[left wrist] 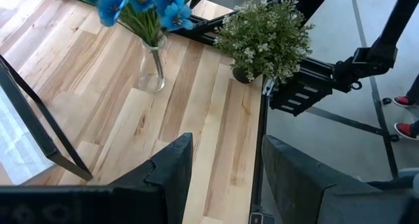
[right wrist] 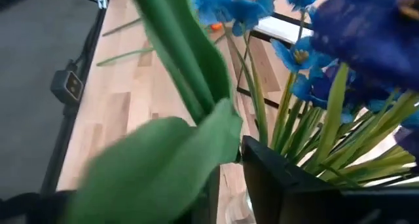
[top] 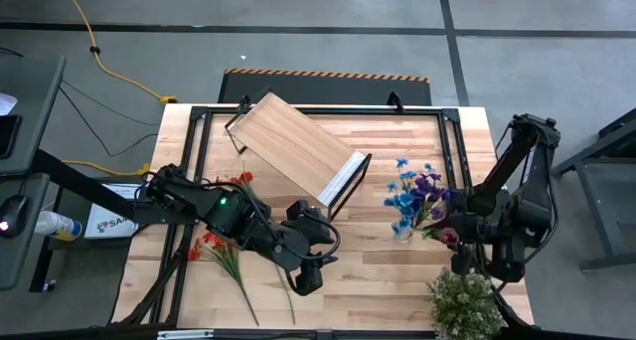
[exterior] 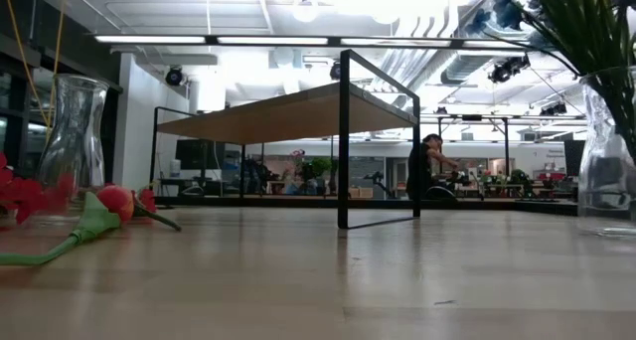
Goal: Pick and place flowers into a vace then onto a shelf
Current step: Put the dark red tulip into the right transparent vase, then put the bottom red flower into the left transparent vase
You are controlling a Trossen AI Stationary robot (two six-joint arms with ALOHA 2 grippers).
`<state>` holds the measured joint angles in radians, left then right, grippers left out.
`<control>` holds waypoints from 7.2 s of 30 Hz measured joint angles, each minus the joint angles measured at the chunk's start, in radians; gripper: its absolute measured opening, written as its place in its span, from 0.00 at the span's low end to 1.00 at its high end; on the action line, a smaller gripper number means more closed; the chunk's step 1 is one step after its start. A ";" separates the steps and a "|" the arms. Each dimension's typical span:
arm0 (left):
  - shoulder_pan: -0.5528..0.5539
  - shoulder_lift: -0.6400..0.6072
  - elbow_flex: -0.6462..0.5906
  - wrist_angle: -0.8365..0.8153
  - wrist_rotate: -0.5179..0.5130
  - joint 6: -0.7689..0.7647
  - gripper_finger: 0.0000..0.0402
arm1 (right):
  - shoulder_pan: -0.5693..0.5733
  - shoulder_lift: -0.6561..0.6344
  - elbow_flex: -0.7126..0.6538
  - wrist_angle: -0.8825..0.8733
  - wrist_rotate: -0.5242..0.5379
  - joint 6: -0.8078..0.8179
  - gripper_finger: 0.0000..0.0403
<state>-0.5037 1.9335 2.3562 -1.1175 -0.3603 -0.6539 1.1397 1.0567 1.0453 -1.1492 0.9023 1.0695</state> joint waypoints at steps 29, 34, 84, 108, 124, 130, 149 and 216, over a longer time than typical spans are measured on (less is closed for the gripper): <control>0.000 0.000 0.000 0.000 0.002 0.002 0.54 | 0.000 -0.070 0.001 0.003 -0.265 -0.016 0.21; 0.000 0.000 0.000 0.000 -0.003 0.002 0.54 | 0.000 -0.097 0.001 0.003 -0.281 -0.022 0.21; 0.000 0.000 0.000 0.000 -0.027 0.002 0.54 | -0.001 -0.171 0.001 -0.076 -0.511 0.056 0.66; 0.000 0.000 0.000 -0.012 -0.026 0.002 0.54 | -0.001 -0.326 0.001 0.036 -0.684 0.085 0.66; 0.000 0.000 0.000 -0.105 -0.035 -0.038 0.54 | -0.001 -0.426 0.001 0.244 -0.620 -0.041 0.66; 0.000 -0.014 -0.001 -0.208 0.059 -0.184 0.54 | -0.001 -0.461 0.001 0.447 -0.580 -0.245 0.66; -0.070 -0.037 0.000 -0.454 0.351 -0.923 0.54 | -0.001 -0.486 0.001 0.979 -0.578 -0.923 0.66; -0.324 -0.030 -1.048 0.070 0.431 -1.794 0.54 | 0.000 -0.408 0.001 1.304 -0.497 -0.930 0.66</control>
<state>-0.8280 1.9034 1.3078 -1.0480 0.0710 -2.4477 1.1393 0.6491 1.0462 0.1551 0.4052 0.1398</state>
